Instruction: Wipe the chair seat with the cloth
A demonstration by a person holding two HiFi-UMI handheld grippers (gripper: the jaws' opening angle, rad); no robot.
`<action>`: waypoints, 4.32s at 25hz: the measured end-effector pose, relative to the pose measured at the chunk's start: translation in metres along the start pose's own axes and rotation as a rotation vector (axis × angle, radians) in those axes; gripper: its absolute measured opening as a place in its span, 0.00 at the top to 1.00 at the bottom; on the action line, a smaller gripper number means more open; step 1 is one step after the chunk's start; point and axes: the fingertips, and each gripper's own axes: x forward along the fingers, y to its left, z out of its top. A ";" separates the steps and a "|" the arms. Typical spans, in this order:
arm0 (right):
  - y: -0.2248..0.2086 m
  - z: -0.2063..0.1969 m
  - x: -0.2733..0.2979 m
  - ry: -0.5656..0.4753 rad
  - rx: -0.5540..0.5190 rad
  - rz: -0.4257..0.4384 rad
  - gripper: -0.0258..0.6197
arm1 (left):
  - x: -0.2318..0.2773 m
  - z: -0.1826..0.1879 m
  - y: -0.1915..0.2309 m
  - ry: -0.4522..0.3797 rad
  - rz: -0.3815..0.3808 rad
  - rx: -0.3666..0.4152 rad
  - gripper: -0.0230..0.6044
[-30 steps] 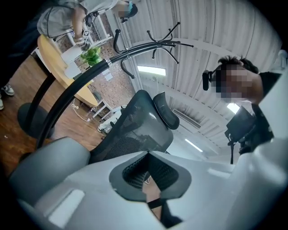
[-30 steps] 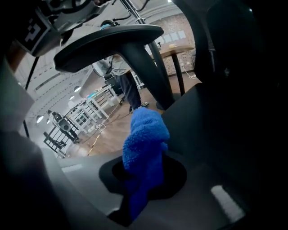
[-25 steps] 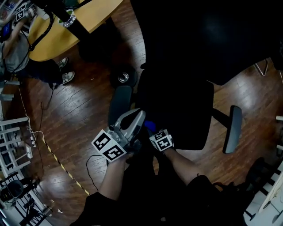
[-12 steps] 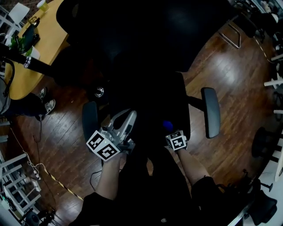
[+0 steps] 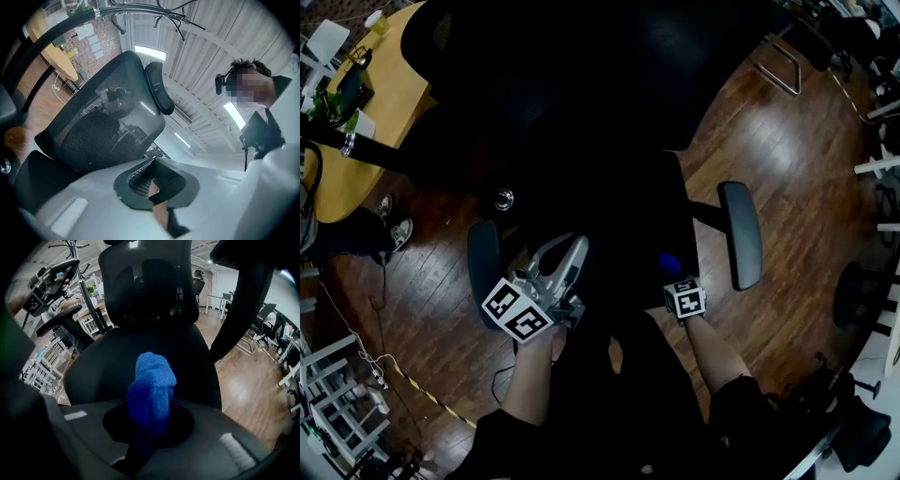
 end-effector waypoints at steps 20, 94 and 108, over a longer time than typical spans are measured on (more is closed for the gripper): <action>0.187 0.299 0.170 -0.153 -0.203 0.333 0.90 | -0.068 0.062 0.055 -0.227 0.198 -0.028 0.96; 0.048 0.177 0.125 -0.098 -0.074 0.055 0.90 | -0.028 0.020 0.038 -0.068 0.118 -0.049 0.96; -0.117 0.155 0.030 -0.180 0.060 -0.198 0.90 | 0.031 -0.005 0.012 0.042 0.021 -0.045 0.96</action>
